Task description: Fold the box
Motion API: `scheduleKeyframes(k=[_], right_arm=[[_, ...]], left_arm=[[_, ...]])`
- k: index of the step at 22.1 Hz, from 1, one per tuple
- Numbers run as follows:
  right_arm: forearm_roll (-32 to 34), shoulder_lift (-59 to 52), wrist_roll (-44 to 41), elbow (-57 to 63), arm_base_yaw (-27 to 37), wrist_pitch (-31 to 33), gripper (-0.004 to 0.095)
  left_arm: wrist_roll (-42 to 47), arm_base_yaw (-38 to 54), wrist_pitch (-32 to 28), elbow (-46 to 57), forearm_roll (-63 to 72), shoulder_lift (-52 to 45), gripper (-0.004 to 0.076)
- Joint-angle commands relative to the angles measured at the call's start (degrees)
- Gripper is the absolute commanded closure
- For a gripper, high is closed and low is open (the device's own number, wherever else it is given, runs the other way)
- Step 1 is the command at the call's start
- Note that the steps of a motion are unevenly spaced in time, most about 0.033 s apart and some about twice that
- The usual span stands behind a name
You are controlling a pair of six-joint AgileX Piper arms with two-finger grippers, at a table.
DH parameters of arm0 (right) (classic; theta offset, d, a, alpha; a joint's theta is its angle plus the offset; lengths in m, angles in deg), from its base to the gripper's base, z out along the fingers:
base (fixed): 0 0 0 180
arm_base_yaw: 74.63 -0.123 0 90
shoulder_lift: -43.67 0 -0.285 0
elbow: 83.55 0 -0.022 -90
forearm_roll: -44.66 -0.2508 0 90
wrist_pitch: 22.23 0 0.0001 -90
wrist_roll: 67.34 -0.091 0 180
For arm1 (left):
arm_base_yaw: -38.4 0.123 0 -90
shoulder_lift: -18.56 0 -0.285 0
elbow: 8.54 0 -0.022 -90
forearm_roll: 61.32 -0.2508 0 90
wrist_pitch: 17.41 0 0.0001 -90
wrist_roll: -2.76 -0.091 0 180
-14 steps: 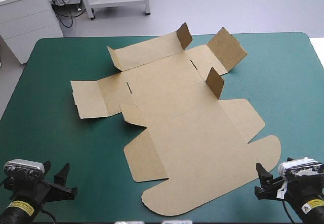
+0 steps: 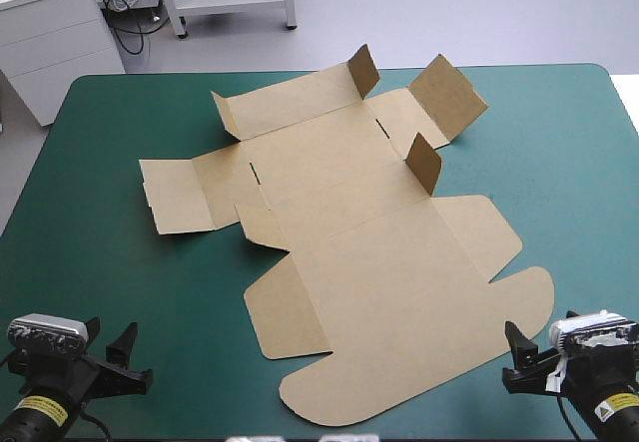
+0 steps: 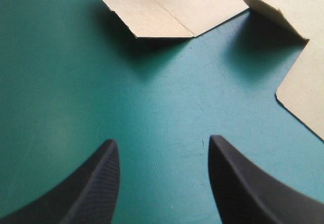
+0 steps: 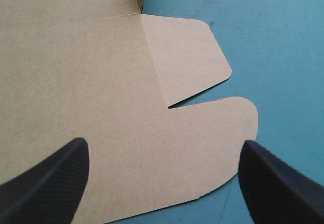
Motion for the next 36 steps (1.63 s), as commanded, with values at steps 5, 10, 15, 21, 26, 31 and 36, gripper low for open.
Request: scheduleKeyframes(k=[5,10,15,21,26,31,36], right_arm=[[-0.22,4.22,0.27,-4.63,0.31,-2.93,0.0175],[-0.22,18.77,1.41,-13.48,0.31,-3.98,0.0175],[-0.50,33.95,3.07,-23.25,0.31,-4.65,0.0175],[-1.53,50.01,3.35,-38.05,0.19,2.10,0.0175],[-5.82,62.74,5.43,-52.28,0.19,8.30,0.0175],[-7.16,79.23,6.87,-71.17,-2.53,15.62,0.0175],[-3.16,95.09,5.22,-87.18,-6.70,20.55,0.0175]], left_arm=[[3.14,0.17,-3.62,-1.76,0.02,1.80,0.0345],[5.28,0.17,-3.71,-7.44,-1.09,9.20,0.0345],[5.28,0.17,-3.61,-13.30,-1.54,16.71,0.0345],[5.28,0.17,-1.18,-19.30,-1.65,23.03,0.0345],[5.28,0.17,0.17,-23.00,-1.48,26.97,0.0345],[5.15,0.17,2.57,-23.85,-1.05,28.02,0.0345],[5.15,0.17,4.49,-23.85,0.39,28.02,0.0345]])
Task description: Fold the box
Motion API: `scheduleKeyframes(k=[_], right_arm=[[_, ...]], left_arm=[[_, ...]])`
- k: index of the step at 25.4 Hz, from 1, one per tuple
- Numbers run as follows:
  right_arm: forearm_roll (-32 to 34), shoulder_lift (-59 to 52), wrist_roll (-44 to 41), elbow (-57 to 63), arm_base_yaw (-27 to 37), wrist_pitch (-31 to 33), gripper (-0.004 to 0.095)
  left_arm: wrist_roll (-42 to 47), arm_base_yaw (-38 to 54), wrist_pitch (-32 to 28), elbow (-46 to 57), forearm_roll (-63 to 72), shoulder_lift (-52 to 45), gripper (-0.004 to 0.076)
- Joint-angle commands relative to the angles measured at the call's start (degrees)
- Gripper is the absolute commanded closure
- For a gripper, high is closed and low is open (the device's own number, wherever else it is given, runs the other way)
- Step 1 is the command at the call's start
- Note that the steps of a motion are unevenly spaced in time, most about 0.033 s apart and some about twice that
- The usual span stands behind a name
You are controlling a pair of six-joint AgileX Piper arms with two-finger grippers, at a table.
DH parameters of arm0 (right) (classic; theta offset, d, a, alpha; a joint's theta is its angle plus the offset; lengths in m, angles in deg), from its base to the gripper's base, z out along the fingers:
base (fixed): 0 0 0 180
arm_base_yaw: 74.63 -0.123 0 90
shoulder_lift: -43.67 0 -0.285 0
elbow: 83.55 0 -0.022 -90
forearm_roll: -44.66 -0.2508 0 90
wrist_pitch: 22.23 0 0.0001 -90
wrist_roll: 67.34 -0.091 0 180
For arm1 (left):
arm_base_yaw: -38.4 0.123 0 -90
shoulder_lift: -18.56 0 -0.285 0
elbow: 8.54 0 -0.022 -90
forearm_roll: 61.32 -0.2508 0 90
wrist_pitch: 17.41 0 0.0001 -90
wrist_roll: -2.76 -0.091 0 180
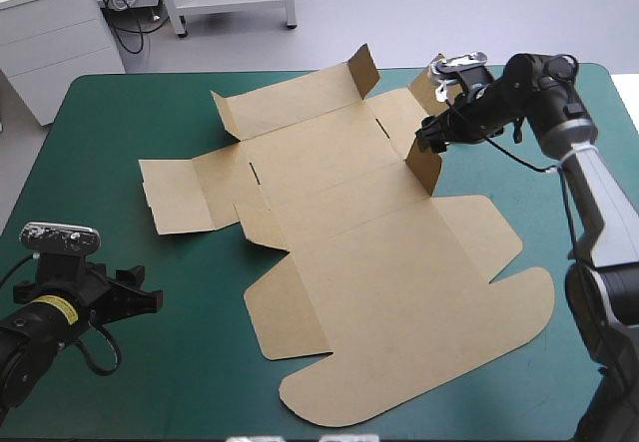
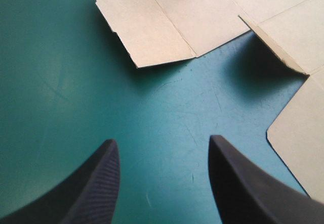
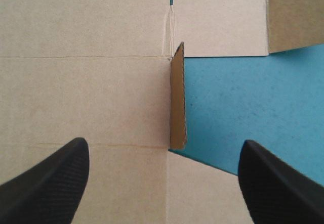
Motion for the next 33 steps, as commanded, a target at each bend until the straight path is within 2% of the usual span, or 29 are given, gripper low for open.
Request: scheduleKeyframes(k=[1,4,8,15,21,25,29,33], right_arm=[[1.40,3.40,-1.19,-7.65,-0.25,1.87,0.0175],[1.94,11.53,-1.95,-15.10,-0.36,6.27,0.0176],[2.08,16.15,-3.28,-18.71,-1.09,7.08,0.0307],[4.32,16.57,-3.55,-18.52,-3.10,7.08,0.0561],[7.35,16.57,-4.55,-18.52,-4.25,7.17,0.0682],[8.79,16.57,-4.55,-18.52,-4.45,7.17,0.0919],[9.25,16.57,-4.42,-18.52,-4.50,7.17,0.0930],[9.59,16.57,-0.03,-18.52,-4.91,7.17,0.0930]], left_arm=[[0.43,0.17,-1.08,-2.06,0.30,0.11,0.0345],[0.43,0.17,-1.86,-2.06,0.18,0.11,0.0345],[0.43,0.17,-2.88,-2.06,0.18,0.11,0.0345],[0.43,0.17,-2.02,-2.06,-0.07,0.11,0.0345],[0.43,0.17,-1.38,-2.06,-0.27,0.11,0.0345],[0.31,0.17,-1.14,-2.06,-0.27,0.01,0.0345],[0.19,0.17,-1.01,-2.06,-0.42,0.01,0.0345],[-0.04,0.17,-0.63,-2.06,-0.66,0.01,0.0345]])
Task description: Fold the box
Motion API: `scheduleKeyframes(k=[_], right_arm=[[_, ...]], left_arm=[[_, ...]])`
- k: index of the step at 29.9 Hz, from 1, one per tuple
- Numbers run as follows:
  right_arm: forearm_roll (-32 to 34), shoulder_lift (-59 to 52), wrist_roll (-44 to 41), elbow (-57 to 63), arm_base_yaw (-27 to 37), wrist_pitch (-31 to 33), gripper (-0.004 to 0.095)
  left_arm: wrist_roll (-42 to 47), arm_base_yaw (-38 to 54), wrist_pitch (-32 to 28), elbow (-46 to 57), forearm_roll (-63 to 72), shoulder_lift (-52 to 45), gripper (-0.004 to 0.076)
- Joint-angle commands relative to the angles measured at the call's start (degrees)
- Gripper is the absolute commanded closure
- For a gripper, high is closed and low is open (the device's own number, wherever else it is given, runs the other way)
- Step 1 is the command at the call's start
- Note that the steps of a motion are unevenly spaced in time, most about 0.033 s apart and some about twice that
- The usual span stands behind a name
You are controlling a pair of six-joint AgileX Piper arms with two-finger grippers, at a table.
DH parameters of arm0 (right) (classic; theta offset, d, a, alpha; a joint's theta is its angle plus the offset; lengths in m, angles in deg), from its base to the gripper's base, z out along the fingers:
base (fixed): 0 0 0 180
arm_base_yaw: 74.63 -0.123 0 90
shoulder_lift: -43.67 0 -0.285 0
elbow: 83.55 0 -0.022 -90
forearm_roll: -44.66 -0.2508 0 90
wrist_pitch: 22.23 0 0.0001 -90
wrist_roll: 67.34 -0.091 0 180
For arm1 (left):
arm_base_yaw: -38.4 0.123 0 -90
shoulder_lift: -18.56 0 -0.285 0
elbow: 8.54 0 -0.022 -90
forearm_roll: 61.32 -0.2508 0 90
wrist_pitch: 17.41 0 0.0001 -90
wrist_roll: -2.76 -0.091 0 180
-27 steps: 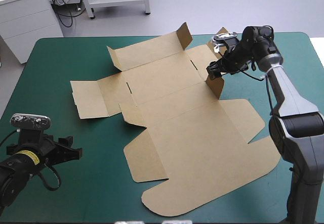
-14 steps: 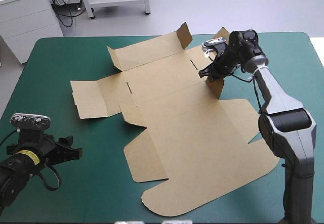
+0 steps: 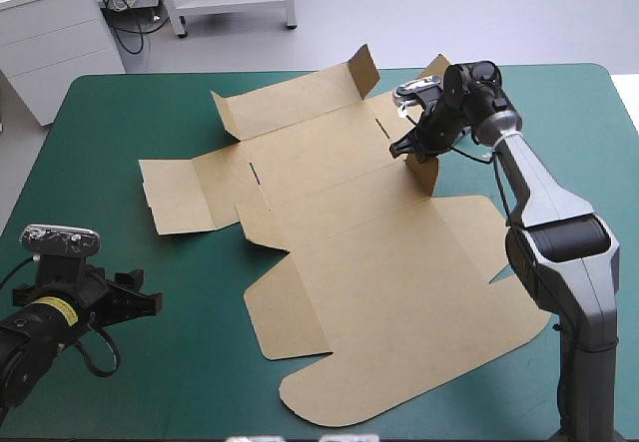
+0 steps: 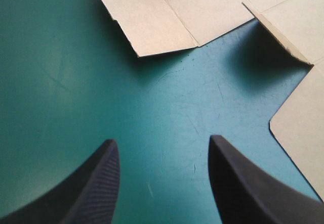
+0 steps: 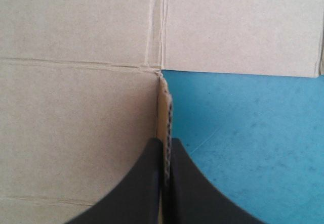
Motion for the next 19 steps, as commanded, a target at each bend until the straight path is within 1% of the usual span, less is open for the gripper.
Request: scheduleKeyframes(k=[1,7,11,19], right_arm=[[1.42,-3.81,5.04,-1.71,-0.20,0.60,0.0930],[1.35,-3.81,13.95,-1.71,-1.45,0.60,0.0930],[1.47,-3.81,23.61,-1.82,-2.66,0.60,0.0931],[0.25,-3.81,36.06,-1.82,-3.25,0.60,0.0931]], left_arm=[[-0.04,0.17,-1.96,-2.06,-0.72,-0.06,0.0345],[-0.04,0.17,1.33,-2.06,-3.34,-0.06,0.0345],[-0.04,0.17,3.51,-2.06,-5.75,-0.06,0.0345],[-0.04,0.17,4.52,-2.06,-7.26,-0.06,0.0345]])
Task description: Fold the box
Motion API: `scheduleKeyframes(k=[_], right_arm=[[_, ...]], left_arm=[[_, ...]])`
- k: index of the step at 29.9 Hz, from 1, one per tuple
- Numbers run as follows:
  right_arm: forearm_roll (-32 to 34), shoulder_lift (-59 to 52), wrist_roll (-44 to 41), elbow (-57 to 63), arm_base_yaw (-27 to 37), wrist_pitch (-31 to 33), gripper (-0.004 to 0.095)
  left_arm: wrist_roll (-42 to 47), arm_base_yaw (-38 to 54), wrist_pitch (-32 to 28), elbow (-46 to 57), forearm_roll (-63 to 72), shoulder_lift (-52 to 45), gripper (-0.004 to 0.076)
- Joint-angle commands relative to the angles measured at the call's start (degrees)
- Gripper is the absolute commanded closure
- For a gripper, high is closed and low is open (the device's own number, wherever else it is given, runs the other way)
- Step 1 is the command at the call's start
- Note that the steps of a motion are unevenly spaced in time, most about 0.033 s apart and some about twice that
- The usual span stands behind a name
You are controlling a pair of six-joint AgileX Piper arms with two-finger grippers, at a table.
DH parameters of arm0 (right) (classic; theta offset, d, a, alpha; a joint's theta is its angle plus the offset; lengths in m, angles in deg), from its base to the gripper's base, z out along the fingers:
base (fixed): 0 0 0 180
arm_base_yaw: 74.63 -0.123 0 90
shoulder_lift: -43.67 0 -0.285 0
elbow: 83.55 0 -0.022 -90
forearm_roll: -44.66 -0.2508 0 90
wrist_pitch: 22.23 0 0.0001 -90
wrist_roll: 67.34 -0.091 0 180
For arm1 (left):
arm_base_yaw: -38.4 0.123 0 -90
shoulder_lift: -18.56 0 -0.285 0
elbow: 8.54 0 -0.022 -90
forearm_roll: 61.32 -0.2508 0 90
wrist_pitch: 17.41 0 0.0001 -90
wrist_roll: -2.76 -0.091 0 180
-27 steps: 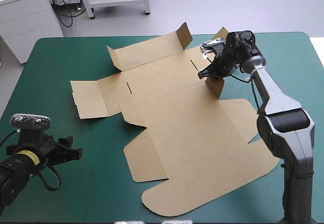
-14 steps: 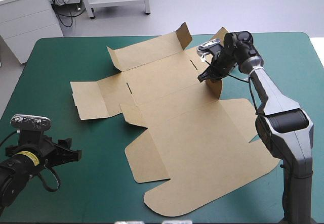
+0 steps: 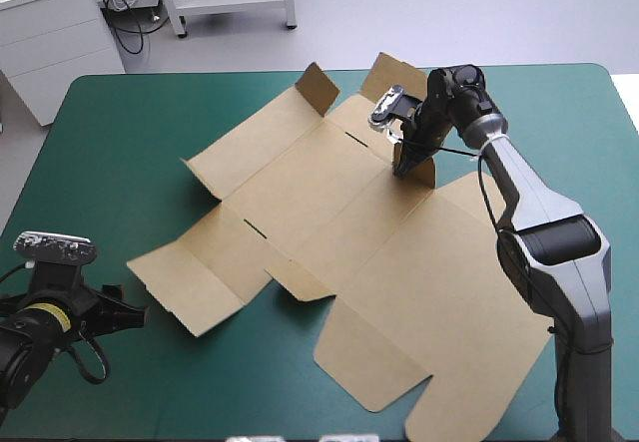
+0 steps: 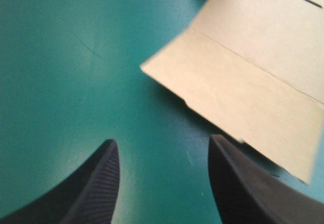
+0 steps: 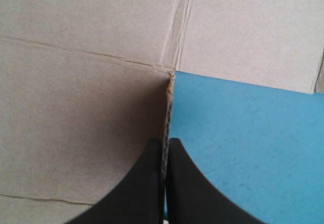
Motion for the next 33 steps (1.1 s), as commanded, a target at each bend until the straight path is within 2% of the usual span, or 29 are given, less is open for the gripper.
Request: scheduleKeyframes(k=[1,6,13,19,28,33], right_arm=[[-0.70,-3.81,7.57,-1.82,-0.36,1.27,0.0931],[-3.44,-4.80,15.73,-1.82,-0.36,1.27,0.0931],[-15.16,-9.21,29.01,-1.82,-0.36,1.27,0.0931],[-14.29,-10.09,30.18,-1.82,-0.36,1.27,0.0932],[-11.70,-8.04,41.48,-1.56,-0.36,1.27,0.0931],[-15.75,-6.81,44.65,-1.46,-1.47,1.27,0.0931]], left_arm=[[0.20,0.17,-2.02,-2.06,-1.65,-0.06,0.0345],[0.20,0.17,-1.78,-2.06,-1.94,-0.06,0.0345],[-0.67,0.17,-1.69,-2.17,-1.94,-0.06,0.0345],[-0.82,0.17,-1.57,-2.17,-1.94,-0.06,0.0345],[-1.07,0.17,-0.84,-2.17,-2.06,-0.06,0.0345],[-1.07,0.17,0.87,-2.22,-2.18,-0.06,0.0345]])
